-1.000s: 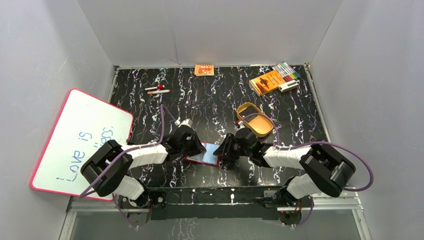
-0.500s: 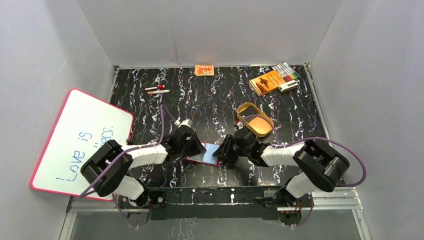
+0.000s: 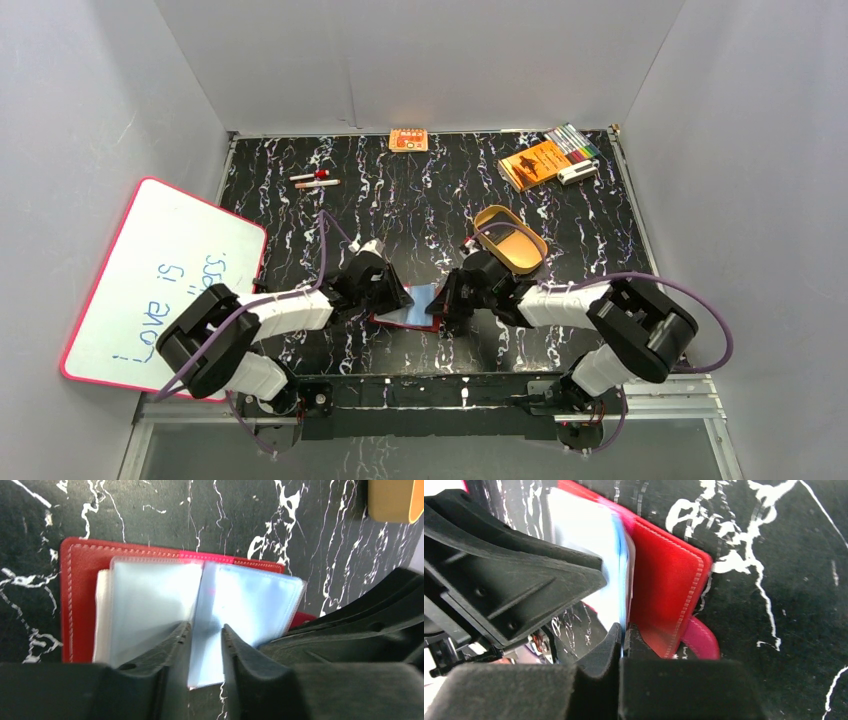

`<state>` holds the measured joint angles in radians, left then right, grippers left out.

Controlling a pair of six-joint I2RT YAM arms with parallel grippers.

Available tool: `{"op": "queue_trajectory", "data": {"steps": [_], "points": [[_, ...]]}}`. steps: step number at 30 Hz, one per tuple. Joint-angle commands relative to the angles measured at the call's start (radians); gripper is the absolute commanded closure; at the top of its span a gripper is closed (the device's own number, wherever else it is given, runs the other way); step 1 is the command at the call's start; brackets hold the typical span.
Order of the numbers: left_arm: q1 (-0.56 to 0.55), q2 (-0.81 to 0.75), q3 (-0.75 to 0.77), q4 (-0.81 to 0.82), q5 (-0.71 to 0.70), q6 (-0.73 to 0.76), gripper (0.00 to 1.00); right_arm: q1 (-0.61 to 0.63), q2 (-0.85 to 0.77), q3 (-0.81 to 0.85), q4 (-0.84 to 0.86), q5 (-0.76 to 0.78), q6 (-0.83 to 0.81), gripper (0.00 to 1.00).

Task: Put the credit cards into the card holder
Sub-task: Open the card holder at the center of the board.

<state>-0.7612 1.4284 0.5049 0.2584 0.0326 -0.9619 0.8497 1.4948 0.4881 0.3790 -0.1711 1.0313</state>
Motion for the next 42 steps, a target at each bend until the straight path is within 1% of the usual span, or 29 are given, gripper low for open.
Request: {"op": "queue_trajectory", "data": {"steps": [1,4,7,11,20,26,29,33,42], "points": [[-0.006,-0.09,-0.008,-0.163,-0.015,0.036,0.67,-0.011,-0.071,0.105,-0.18,0.036,-0.155,1.0],[-0.006,-0.134,0.001,-0.17,-0.005,0.05,0.53,-0.016,-0.072,0.146,-0.273,0.029,-0.21,1.0],[-0.006,-0.142,0.008,-0.136,0.04,0.065,0.41,-0.023,-0.066,0.152,-0.28,0.007,-0.222,1.0],[-0.006,-0.097,0.017,-0.077,0.097,0.076,0.35,-0.026,-0.048,0.147,-0.243,-0.035,-0.215,1.0],[-0.006,0.021,0.068,-0.022,0.167,0.123,0.32,-0.037,-0.02,0.159,-0.221,-0.096,-0.245,1.0],[-0.007,0.078,0.088,-0.044,0.154,0.132,0.32,-0.057,-0.024,0.147,-0.189,-0.134,-0.251,0.99],[-0.006,0.077,0.077,-0.049,0.131,0.121,0.34,-0.075,-0.043,0.117,-0.133,-0.16,-0.236,0.88],[-0.006,0.064,0.063,-0.053,0.107,0.105,0.35,-0.109,-0.056,0.047,-0.027,-0.211,-0.186,0.85],[-0.006,0.076,0.075,-0.063,0.098,0.106,0.34,-0.131,-0.043,0.009,0.117,-0.278,-0.135,0.68]]}}
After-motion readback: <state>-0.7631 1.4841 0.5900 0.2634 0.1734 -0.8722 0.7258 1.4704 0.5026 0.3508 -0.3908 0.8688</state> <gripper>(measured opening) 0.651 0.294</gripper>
